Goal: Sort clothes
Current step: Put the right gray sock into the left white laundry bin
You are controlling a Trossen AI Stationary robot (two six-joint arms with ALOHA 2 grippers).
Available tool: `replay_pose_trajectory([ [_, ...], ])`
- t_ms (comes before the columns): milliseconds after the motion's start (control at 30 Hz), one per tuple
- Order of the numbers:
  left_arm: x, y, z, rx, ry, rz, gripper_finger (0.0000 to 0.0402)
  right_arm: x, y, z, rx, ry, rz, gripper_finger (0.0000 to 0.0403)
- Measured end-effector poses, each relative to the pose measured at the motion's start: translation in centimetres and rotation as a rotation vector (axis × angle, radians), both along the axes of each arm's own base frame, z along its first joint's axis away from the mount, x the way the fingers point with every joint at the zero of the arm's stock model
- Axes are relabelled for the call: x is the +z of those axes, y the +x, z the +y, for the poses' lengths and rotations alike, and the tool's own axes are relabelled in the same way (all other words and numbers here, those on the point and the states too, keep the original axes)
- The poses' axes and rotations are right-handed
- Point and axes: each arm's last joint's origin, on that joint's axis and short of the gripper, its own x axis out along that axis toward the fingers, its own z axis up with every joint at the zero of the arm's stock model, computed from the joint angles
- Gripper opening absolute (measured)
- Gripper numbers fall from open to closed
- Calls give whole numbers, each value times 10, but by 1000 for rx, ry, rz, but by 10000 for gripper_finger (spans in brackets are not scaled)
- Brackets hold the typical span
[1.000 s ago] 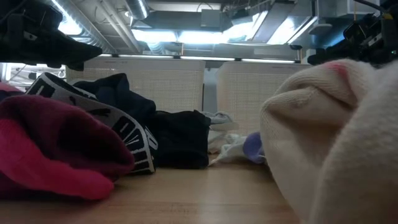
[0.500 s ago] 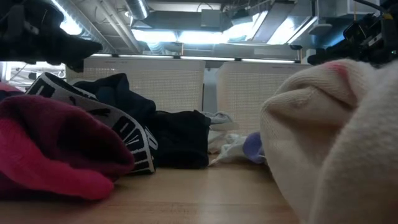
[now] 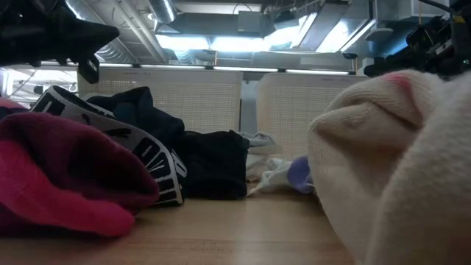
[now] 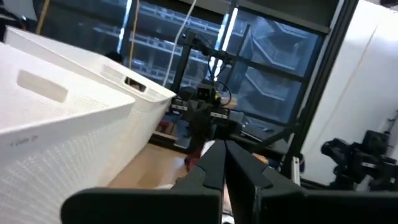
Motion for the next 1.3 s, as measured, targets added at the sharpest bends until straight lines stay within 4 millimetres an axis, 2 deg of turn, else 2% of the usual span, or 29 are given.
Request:
replay_pose_trajectory([
  [200,3,-1,-5,-48,7,-8,1,0,0,0,0,0,0,5],
  [500,38,4,-11,-80,140,19,1,6,-1,0,0,-10,-43,5],
  [633,51,18,-15,-83,237,95,1,13,-1,0,-9,-27,-111,5],
  [733,64,31,-18,-86,262,144,1,26,-4,0,-54,-60,-234,5],
  [867,76,50,-21,-98,279,259,1,35,-7,1,-25,-92,-331,5],
  [1100,83,81,-26,-109,278,439,1,50,-11,4,40,-124,-378,5],
  [1300,82,100,-29,-115,281,508,1,66,-16,8,130,-162,-422,5],
])
